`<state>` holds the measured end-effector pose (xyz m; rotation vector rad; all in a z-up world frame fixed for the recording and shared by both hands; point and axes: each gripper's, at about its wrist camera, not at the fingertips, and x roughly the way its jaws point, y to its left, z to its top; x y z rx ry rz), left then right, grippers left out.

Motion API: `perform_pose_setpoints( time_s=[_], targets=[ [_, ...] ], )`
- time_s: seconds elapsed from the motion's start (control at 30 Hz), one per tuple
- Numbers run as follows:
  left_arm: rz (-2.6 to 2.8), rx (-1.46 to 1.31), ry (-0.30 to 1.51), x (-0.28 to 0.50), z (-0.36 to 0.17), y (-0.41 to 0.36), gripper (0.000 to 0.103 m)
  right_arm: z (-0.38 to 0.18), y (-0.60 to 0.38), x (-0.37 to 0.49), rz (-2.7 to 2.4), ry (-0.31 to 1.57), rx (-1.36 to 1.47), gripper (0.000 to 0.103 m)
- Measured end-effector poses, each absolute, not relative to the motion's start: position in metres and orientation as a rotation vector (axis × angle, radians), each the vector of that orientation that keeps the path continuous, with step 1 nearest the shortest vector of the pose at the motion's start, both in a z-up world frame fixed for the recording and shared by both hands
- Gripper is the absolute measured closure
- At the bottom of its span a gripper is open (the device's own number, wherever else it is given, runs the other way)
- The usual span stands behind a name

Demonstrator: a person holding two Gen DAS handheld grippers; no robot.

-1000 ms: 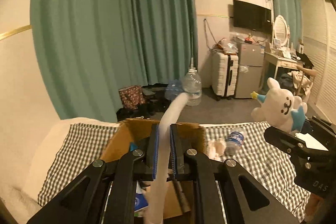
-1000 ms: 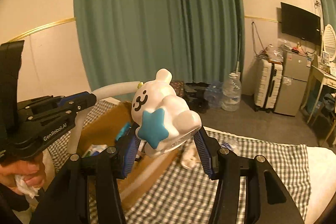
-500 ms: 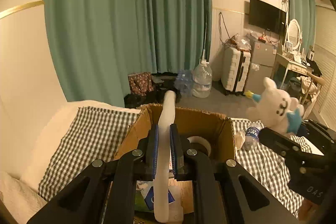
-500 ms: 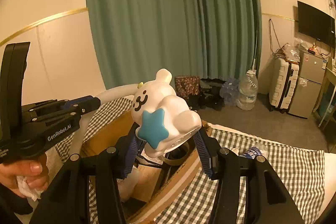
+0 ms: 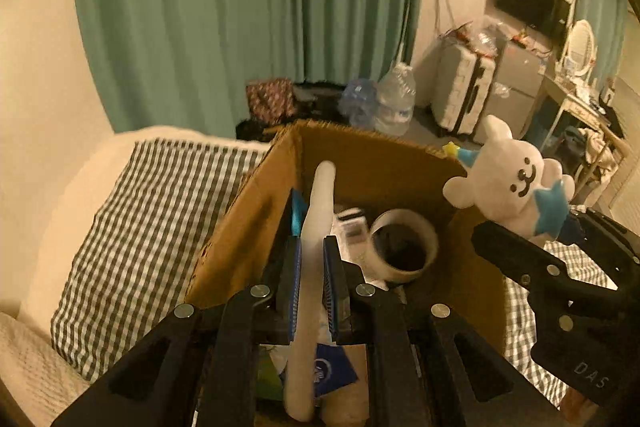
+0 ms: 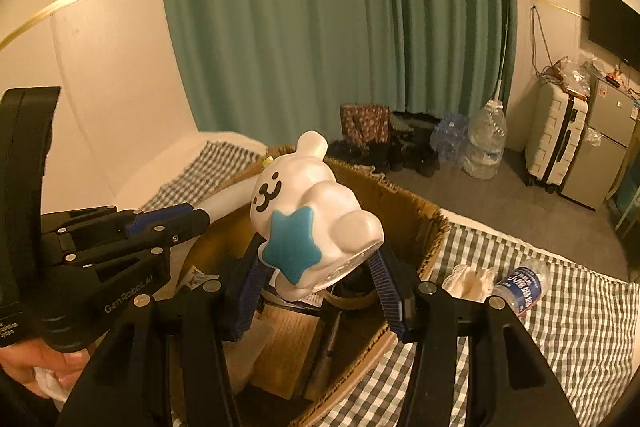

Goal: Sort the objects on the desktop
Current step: 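Lift the white strip and bear figure and carry them over the box, then open both tools to drop the strip and bear figure into the box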

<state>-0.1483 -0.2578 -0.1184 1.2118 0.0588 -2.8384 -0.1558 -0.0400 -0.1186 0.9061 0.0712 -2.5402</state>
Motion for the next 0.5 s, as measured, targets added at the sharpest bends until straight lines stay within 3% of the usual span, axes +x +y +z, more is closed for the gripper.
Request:
perform_pose_setpoints(
  time_s=[0.5],
  targets=[
    [-2.723, 1.410, 0.076, -0.172, -0.159, -0.265, 0.092, -0.173, -0.057, -0.202, -2.439, 0.143, 1.129, 0.051]
  ],
)
